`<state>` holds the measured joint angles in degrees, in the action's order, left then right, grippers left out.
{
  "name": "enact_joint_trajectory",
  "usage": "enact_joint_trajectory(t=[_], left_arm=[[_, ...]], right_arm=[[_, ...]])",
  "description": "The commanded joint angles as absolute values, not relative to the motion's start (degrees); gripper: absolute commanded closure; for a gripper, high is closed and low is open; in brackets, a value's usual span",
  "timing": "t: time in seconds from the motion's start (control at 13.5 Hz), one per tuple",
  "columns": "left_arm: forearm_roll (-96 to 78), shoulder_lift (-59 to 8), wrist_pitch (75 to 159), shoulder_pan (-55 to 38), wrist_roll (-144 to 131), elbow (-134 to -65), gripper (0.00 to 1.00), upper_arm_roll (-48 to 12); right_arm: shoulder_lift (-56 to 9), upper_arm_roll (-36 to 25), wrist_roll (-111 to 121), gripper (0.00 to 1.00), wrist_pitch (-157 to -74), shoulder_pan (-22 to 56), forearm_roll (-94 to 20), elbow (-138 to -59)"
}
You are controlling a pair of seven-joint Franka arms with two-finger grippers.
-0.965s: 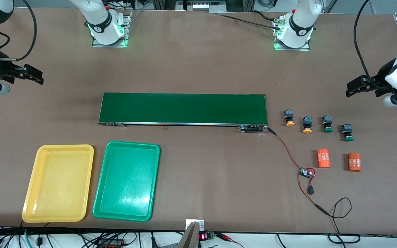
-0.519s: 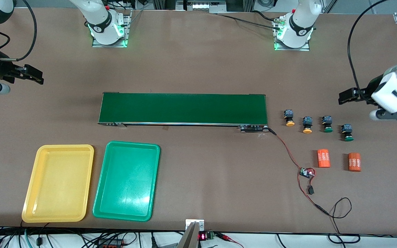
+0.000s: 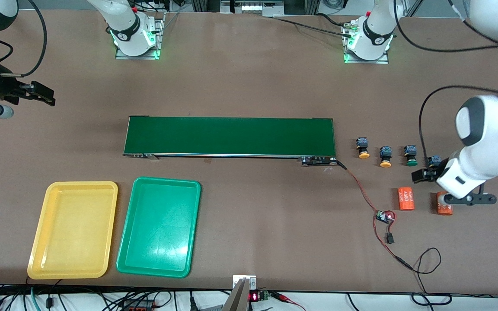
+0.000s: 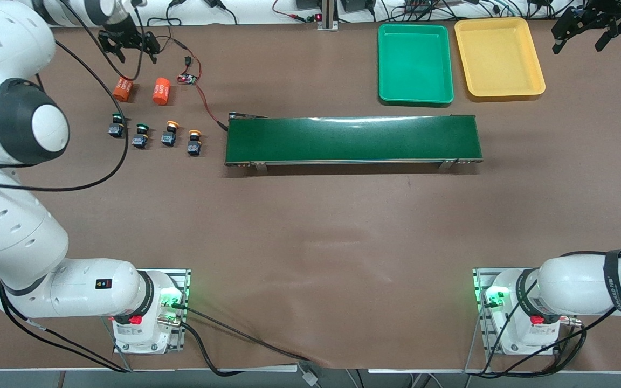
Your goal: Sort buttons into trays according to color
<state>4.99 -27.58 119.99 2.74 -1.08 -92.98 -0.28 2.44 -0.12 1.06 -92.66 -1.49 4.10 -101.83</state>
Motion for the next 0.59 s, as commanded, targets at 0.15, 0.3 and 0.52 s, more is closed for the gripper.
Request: enact_joint_trajectory(t=[0.15,0.3,0.52], left_arm=[[6.7,-36.5,134.1,4.0,-0.1,-92.4,0.00,-0.4],[6.7,-39.9,137.6,4.3,0.0,-92.5,0.00,-0.4],[6.7,-41.5,146.6,5.2,-0.2,-97.5,0.06,-0.4]], right_arm=[[2.5,-0.3,0.3,0.00,-93.2,-1.1,4.0,-101.9],[2.5,-0.3,0.3,0.00,-93.2,-1.1,4.0,-101.8],[2.5,-0.3,0.3,0.00,-93.2,-1.1,4.0,-101.9]])
